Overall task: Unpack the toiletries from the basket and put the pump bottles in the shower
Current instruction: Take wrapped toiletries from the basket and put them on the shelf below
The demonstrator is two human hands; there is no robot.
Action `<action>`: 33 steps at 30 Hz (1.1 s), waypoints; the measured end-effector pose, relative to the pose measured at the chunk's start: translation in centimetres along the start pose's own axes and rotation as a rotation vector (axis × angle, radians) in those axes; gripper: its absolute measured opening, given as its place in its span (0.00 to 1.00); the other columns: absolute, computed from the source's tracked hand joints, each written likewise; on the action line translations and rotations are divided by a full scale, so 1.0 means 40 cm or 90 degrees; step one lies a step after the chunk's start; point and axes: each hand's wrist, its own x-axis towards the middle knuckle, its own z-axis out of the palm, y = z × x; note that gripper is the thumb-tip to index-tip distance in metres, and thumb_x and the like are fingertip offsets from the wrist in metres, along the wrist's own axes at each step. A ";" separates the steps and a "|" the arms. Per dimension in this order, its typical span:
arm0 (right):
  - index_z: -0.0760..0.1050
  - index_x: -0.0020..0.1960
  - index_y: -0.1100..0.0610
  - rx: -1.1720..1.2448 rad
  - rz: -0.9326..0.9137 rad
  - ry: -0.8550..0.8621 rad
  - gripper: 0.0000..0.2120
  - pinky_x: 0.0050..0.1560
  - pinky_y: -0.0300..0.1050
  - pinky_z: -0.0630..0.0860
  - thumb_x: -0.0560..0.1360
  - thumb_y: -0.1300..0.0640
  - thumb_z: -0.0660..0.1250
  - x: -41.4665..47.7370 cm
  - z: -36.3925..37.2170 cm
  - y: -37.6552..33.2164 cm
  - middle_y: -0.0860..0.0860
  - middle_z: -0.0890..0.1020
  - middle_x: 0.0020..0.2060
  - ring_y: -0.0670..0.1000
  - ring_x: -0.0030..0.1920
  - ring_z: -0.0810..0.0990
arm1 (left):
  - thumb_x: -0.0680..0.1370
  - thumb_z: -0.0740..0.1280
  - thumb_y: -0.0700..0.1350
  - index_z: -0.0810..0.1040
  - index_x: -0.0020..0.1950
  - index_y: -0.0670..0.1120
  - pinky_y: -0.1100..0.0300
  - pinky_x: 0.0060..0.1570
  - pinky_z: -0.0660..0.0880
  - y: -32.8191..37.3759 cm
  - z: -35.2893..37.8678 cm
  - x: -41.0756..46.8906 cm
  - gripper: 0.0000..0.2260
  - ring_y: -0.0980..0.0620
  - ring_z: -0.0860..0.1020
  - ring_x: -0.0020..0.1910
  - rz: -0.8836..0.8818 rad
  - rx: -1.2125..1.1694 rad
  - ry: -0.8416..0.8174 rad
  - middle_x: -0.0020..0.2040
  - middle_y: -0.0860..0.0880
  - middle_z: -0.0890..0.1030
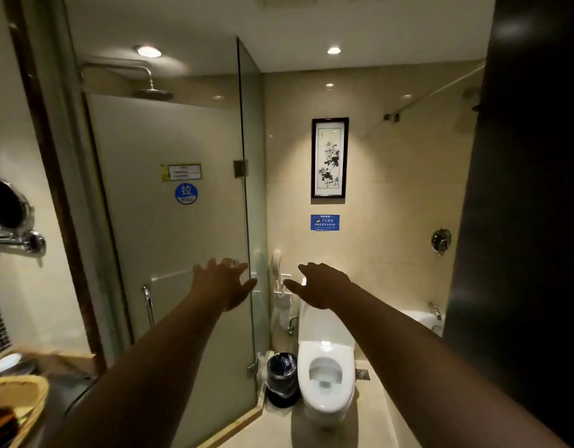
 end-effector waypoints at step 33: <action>0.62 0.77 0.49 0.077 -0.617 -0.052 0.31 0.71 0.54 0.67 0.79 0.36 0.58 1.106 0.499 -0.906 0.50 0.68 0.75 0.54 0.74 0.66 | 0.78 0.52 0.70 0.59 0.77 0.61 0.36 0.70 0.59 -0.946 0.363 0.350 0.30 0.41 0.61 0.75 -0.467 0.132 -0.131 0.77 0.46 0.65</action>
